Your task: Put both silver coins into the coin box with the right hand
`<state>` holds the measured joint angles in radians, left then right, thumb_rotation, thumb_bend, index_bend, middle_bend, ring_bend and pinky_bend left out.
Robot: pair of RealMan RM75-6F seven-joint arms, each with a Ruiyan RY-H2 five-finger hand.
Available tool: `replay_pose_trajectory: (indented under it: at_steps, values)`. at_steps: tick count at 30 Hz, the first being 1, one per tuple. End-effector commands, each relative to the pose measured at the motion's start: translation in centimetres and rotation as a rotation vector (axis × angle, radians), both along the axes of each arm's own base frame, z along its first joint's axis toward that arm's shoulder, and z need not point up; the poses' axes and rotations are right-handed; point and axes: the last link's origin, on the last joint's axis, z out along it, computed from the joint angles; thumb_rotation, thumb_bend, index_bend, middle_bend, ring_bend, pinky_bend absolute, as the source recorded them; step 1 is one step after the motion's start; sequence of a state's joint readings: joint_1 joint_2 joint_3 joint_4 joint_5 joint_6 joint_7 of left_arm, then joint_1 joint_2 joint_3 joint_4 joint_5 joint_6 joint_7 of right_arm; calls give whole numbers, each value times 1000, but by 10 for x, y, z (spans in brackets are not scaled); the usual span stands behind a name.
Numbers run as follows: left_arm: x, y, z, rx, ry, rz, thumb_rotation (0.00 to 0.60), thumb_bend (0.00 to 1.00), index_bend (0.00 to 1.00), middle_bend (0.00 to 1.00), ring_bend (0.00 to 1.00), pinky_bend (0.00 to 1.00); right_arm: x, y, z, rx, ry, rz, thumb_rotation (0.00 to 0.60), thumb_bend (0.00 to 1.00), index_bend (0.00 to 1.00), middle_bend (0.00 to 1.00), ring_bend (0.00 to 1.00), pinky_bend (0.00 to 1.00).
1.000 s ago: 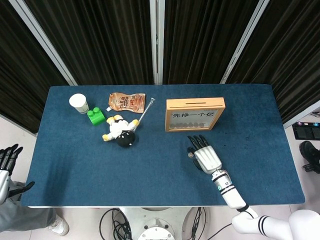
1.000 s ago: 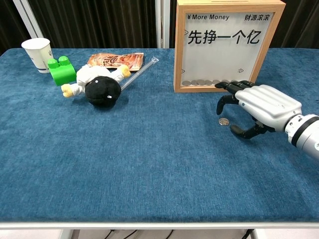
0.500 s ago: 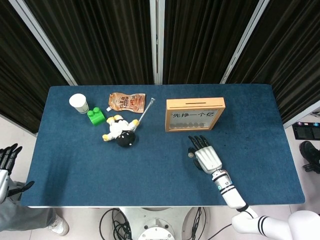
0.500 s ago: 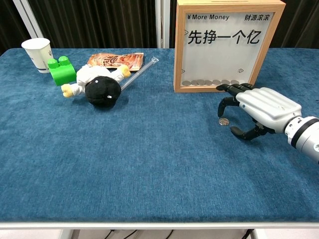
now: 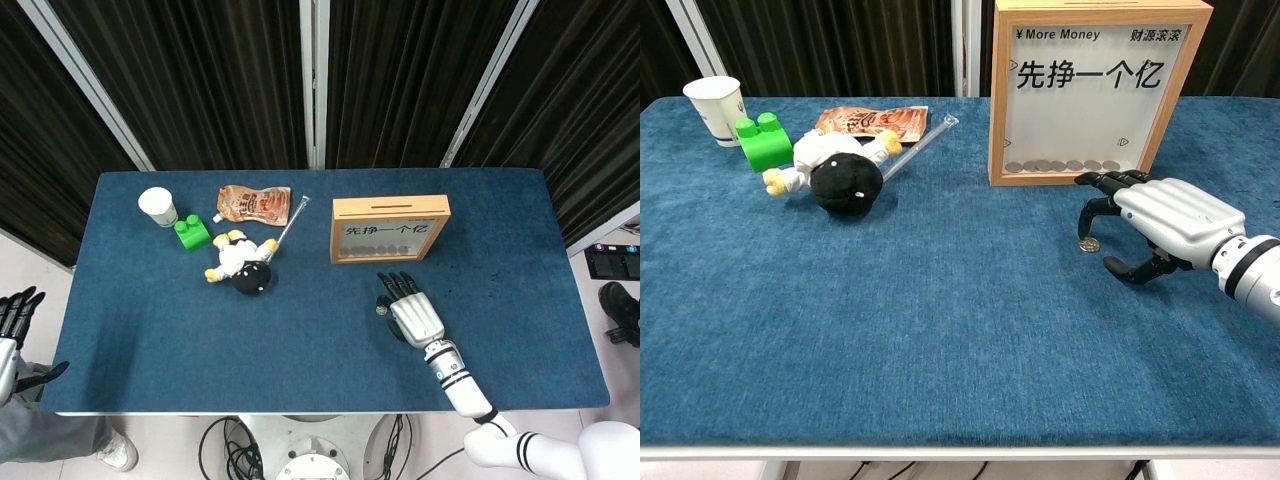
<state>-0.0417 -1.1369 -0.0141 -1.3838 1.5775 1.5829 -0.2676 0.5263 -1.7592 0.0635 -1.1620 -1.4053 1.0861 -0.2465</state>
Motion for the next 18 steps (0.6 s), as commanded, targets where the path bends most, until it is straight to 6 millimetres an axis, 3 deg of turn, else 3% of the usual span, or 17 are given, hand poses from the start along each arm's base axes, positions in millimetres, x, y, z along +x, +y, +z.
replay_pose_trajectory:
  at_steps: [1,10,18]
  values:
    - [0,0,0,-2,-2,1,600,66,57,7,0,0,0,0,0,1,3,-2,600,373,370,34,0,0]
    - [-1,1,0,-2,-2,1,600,66,57,7,0,0,0,0,-3,6,10,-5,600,373,383,31,0,0]
    - [-3,1,-1,-6,-3,4,600,65,57,7,0,0,-1,-1,-4,-8,16,-3,600,384,480,35,0,0]
